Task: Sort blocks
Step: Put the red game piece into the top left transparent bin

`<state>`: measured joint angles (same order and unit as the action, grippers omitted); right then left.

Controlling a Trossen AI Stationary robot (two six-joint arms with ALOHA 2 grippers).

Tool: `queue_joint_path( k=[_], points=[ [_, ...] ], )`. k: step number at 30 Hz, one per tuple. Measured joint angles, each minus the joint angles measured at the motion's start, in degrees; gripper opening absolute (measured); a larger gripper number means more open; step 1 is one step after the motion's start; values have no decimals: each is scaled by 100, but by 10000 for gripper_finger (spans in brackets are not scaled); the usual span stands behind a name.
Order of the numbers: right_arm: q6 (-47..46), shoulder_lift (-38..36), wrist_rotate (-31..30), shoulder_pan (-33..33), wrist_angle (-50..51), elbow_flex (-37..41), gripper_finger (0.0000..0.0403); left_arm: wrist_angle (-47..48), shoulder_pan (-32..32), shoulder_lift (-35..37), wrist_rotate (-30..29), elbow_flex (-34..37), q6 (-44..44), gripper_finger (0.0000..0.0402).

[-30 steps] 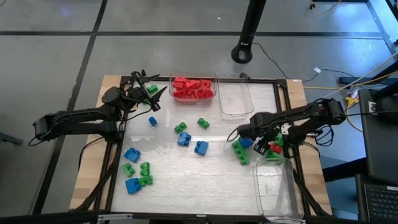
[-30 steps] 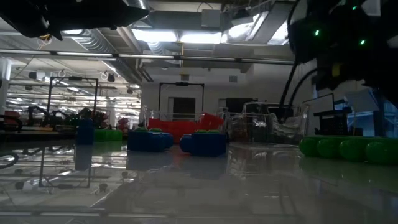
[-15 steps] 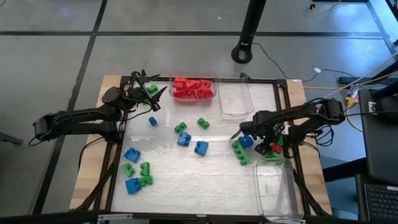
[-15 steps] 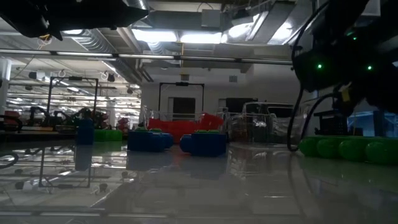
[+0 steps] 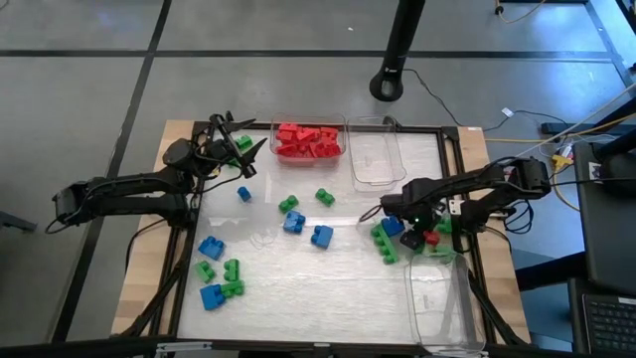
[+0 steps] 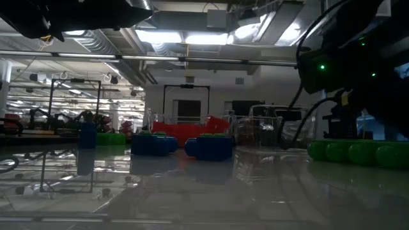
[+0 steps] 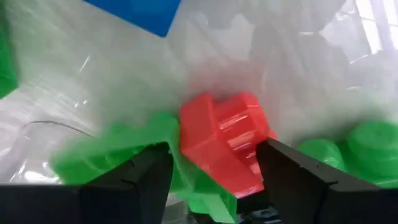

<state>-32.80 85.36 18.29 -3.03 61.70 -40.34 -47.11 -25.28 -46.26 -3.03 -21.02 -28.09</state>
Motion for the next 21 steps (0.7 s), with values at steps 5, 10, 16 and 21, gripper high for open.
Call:
queue_joint_path(
  k=[5, 10, 16, 21],
  points=[
    [115, 2, -529, 0, -111, -156, 234, -5, 2, -1, 0, 0, -1, 253],
    [419, 8, -966, 0, -444, -467, 233, -2, 2, 0, 0, 0, -1, 253],
    [636, 11, -1249, 0, -224, -1027, 233, -2, 1, -1, 0, 0, -1, 253],
    [644, 11, -1598, 0, 405, -1352, 233, -2, 0, -1, 0, 0, -1, 253]
  ],
)
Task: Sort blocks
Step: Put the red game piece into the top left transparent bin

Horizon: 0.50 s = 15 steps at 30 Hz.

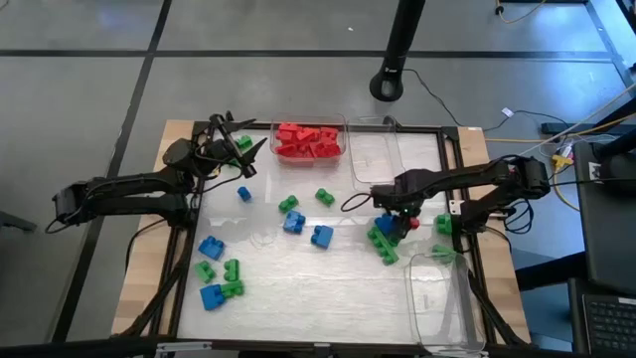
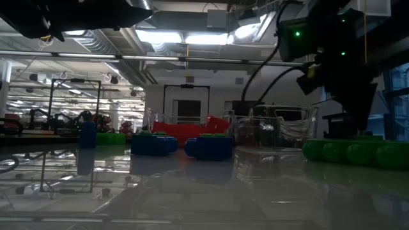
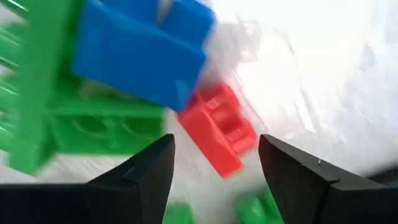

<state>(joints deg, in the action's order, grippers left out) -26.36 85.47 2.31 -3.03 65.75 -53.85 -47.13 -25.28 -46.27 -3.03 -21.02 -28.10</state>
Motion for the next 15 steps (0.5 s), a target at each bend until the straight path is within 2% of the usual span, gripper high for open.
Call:
queue_joint_path(
  k=[7, 15],
  points=[
    [592, -1, -112, 6, 282, 271, 233, 2, 0, -1, 0, 0, 0, 253],
    [1337, -2, -187, 6, -466, 695, 233, 0, 0, 1, 0, 0, 0, 253]
  ],
)
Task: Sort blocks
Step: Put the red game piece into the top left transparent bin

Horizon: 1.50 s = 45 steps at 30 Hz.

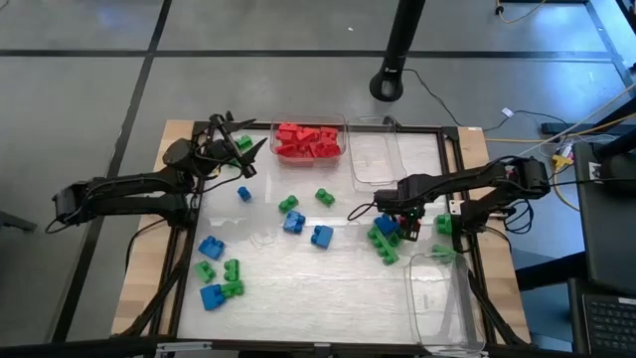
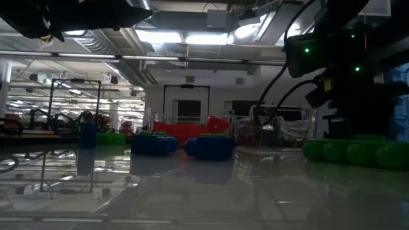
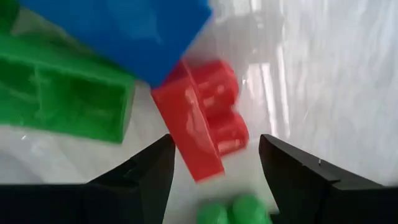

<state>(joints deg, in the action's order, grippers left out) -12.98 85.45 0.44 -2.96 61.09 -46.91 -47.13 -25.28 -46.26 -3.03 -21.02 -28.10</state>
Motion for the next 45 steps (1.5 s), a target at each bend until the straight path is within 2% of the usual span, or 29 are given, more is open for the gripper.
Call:
queue_joint_path(
  k=[6, 16, 18, 22, 27, 35, 45],
  points=[
    [419, 0, -82, -2, -553, 174, 233, 2, 0, 0, 0, 0, -1, 253],
    [426, -26, -69, -2, -1022, 632, 231, 2, 0, -2, 0, 0, 0, 253],
    [434, -24, -45, -2, -1028, 631, 219, 2, 0, -1, 0, 0, 0, 253],
    [449, -22, -42, -2, -994, 631, 169, 2, 0, -2, 0, 0, 0, 253],
    [449, -16, -48, -2, -914, 581, 168, 2, 0, 0, 0, 0, 0, 253],
    [469, -2, -138, -6, -3, -205, 168, 0, 0, 0, 0, 0, 0, 253],
    [570, -7, -93, -2, 1075, -1885, 168, 2, 1, -1, 0, 0, -2, 253]
  ],
)
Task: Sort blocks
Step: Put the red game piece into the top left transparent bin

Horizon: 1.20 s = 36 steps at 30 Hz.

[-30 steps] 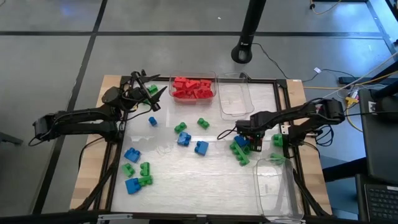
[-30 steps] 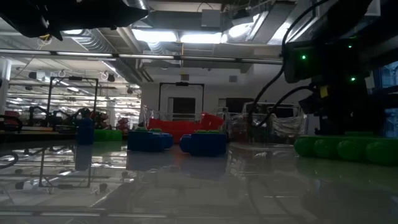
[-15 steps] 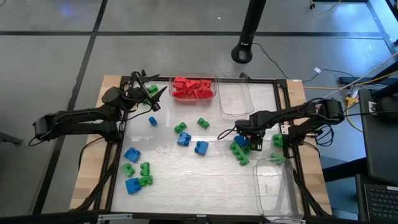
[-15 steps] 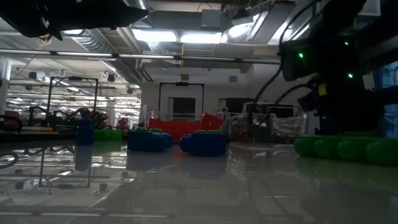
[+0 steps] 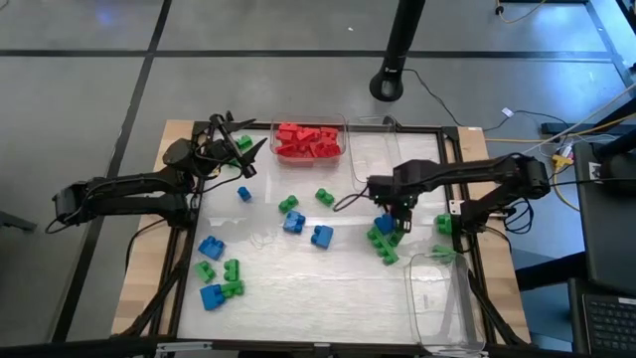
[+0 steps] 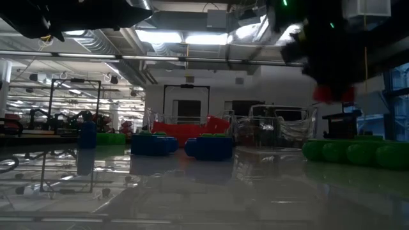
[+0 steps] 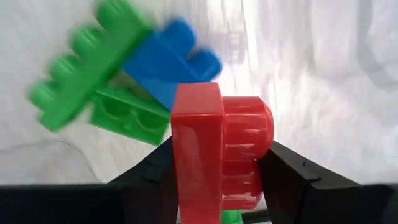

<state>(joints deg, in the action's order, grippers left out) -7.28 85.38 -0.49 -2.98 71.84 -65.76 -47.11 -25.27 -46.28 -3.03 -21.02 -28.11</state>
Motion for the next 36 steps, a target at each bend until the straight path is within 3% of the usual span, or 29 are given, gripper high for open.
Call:
queue_joint_path(
  k=[4, 8, 16, 26, 36],
  points=[
    [71, -4, -135, 0, -200, -729, 168, 1, 0, 1, 0, 0, 1, 253],
    [491, -5, -685, -3, -831, -1190, 168, 0, 2, -1, 0, 0, 0, 253],
    [1761, 126, -2022, -393, -3216, -1229, 176, 0, 2, 1, 0, 0, 2, 253],
    [2899, 1085, -1902, -1273, -5530, -1216, 171, 4, 2, 2, 0, 0, 2, 253],
    [3013, 1964, -1978, -1825, -7100, -1213, 230, 1, 2, -1, 0, 0, 2, 253]
  ],
)
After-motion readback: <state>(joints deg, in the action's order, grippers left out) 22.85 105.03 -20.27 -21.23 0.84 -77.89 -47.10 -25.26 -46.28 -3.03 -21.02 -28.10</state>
